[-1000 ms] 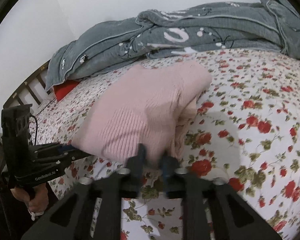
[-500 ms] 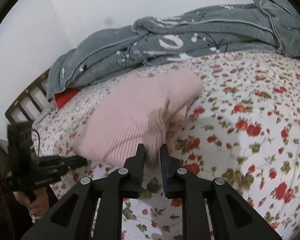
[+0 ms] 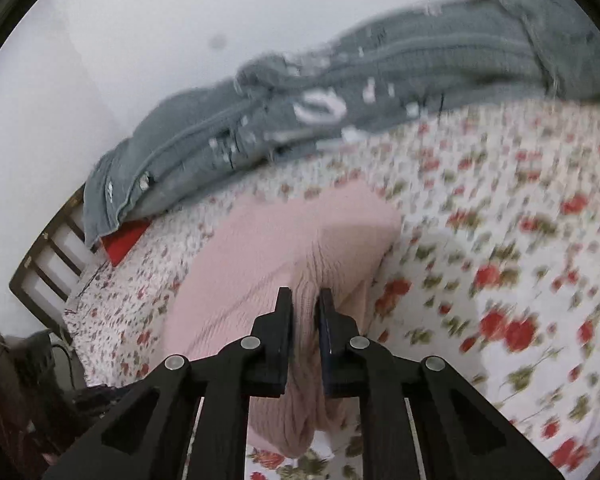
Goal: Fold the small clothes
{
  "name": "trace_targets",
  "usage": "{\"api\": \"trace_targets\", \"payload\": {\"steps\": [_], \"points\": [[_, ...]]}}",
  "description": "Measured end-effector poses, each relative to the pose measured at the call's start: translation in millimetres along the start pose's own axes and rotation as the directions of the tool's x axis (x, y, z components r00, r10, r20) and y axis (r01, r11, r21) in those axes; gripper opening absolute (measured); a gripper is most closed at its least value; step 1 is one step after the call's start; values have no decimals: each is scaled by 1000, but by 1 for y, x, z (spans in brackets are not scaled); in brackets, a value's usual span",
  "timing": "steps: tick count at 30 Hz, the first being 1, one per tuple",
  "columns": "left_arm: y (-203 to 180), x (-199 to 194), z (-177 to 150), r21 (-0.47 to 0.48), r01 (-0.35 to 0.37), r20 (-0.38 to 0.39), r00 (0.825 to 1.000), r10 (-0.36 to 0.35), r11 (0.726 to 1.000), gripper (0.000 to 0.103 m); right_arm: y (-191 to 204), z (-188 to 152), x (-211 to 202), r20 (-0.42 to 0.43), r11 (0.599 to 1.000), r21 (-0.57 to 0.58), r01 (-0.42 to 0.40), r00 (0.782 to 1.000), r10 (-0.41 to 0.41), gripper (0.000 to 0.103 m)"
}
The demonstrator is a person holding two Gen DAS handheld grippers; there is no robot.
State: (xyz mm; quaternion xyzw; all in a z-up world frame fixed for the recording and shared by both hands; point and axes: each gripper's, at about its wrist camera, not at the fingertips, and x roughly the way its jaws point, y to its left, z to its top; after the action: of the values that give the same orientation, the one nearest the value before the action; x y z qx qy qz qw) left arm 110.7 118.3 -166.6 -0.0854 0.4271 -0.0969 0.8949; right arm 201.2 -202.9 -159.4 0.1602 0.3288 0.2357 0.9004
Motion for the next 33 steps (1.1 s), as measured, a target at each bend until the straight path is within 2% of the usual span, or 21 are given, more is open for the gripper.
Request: {"api": "trace_targets", "payload": {"steps": [1,3,5,6,7,9,11,16,19,21,24,26,30,33], "points": [[0,0,2,-5,4,6,1000,-4,1000,16,-3,0,-5,20,1000,2,-6,1000,6,11],[1,2,7,-23,5,17,1000,-5,1000,18,-9,-3,-3,8,1000,8,15,1000,-15,11],[-1,5,14,-31,3,23,1000,-3,1000,28,-12,-11,9,-26,997,-25,73,997,-74,11],[-2,5,16,-31,3,32,999,-2,1000,42,-13,-16,14,-44,995,-41,92,995,-93,11],[-3,3,20,-27,3,54,999,-1,1000,50,-12,-18,15,-50,994,-52,95,994,-97,12],[-5,2,27,-15,0,81,997,1,1000,50,-8,-18,12,-48,990,-93,106,993,-111,14],[-6,2,36,-20,3,94,996,-1,1000,50,-1,-15,7,-33,983,-136,123,991,-128,21],[-12,7,61,-19,45,123,991,-42,999,50,18,-1,-9,59,958,-217,187,982,-178,23],[-23,19,82,-2,76,127,989,-75,997,50,29,5,-8,91,952,-256,166,985,-147,24],[-30,31,98,7,88,120,989,-88,996,50,34,6,3,77,948,-283,147,988,-131,24],[-35,48,113,12,123,102,987,-123,992,49,30,4,29,30,938,-286,197,980,-197,24],[-36,60,115,6,138,82,987,-138,990,49,22,1,39,-2,943,-266,200,978,-208,24],[-40,80,109,27,80,64,995,-81,996,48,13,-8,44,4,946,-261,192,980,-198,24],[-38,77,108,16,83,72,994,-84,996,48,12,-7,46,-2,949,-253,187,981,-194,25]]}}
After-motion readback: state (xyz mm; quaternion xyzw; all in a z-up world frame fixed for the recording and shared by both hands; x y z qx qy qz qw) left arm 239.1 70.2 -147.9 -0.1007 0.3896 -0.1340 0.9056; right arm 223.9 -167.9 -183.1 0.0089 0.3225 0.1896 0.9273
